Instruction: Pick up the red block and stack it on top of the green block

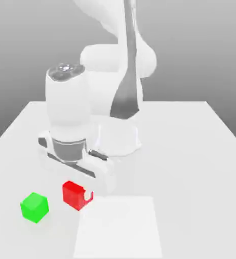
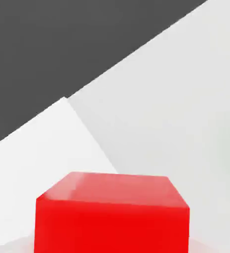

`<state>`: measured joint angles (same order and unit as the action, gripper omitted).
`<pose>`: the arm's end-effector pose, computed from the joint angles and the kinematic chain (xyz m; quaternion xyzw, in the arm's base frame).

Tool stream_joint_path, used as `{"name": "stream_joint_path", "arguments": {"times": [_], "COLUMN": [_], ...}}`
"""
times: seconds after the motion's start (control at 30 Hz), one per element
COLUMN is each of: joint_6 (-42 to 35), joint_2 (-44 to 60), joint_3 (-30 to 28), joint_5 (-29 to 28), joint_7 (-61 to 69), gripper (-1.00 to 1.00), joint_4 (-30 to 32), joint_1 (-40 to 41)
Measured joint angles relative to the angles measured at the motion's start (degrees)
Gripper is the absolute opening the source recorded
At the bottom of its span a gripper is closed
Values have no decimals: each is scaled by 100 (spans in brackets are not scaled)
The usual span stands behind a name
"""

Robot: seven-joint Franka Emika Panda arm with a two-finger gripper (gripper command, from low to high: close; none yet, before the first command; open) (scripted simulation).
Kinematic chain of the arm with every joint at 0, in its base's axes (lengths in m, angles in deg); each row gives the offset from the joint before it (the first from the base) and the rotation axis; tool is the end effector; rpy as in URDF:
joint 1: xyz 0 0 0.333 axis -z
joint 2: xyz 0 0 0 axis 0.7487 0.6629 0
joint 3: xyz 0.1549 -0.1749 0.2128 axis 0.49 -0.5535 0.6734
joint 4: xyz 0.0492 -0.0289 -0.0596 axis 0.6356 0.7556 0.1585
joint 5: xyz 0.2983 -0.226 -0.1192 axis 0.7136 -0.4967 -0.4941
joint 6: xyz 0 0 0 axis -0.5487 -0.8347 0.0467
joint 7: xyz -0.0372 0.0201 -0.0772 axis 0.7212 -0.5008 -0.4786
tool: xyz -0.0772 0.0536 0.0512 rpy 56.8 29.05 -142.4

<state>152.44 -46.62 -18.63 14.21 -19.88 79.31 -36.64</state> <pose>0.4012 -0.1317 0.2342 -0.6952 0.7188 0.0001 0.0015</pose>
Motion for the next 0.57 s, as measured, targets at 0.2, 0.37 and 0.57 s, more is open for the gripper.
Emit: {"name": "stream_joint_path", "arguments": {"times": [0.2, 0.37, 0.57], "joint_6": [-151, 263, 797], "joint_2": [-163, 274, 842], "joint_3": [-369, -327, -171], "joint_5": [-65, 74, 343], "joint_7": [-1362, -1824, -1649], "gripper": [-100, -100, 100], "joint_4": [10, -9, -35], "joint_1": [712, 1135, 1181]}}
